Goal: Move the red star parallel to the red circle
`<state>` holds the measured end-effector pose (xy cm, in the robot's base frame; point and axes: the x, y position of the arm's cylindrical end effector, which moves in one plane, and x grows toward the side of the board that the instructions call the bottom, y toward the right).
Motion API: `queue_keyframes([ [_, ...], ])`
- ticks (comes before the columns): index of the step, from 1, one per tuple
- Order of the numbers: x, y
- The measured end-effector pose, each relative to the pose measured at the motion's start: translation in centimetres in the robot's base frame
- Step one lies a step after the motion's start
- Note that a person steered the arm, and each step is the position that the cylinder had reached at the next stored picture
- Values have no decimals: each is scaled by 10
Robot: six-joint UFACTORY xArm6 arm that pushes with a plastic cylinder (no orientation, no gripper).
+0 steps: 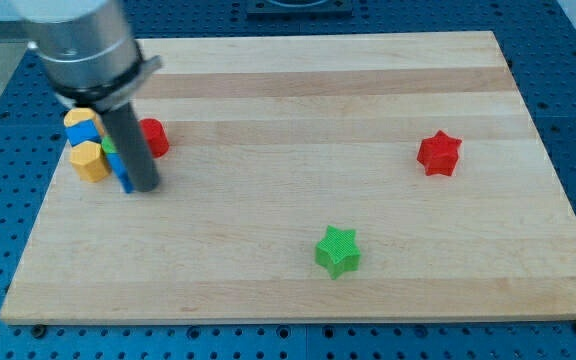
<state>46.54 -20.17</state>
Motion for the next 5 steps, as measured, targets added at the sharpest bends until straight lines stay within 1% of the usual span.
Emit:
queue_keyframes([
  [1, -4, -28],
  [2, -2, -4],
  [3, 10, 105],
  [5, 25, 382],
])
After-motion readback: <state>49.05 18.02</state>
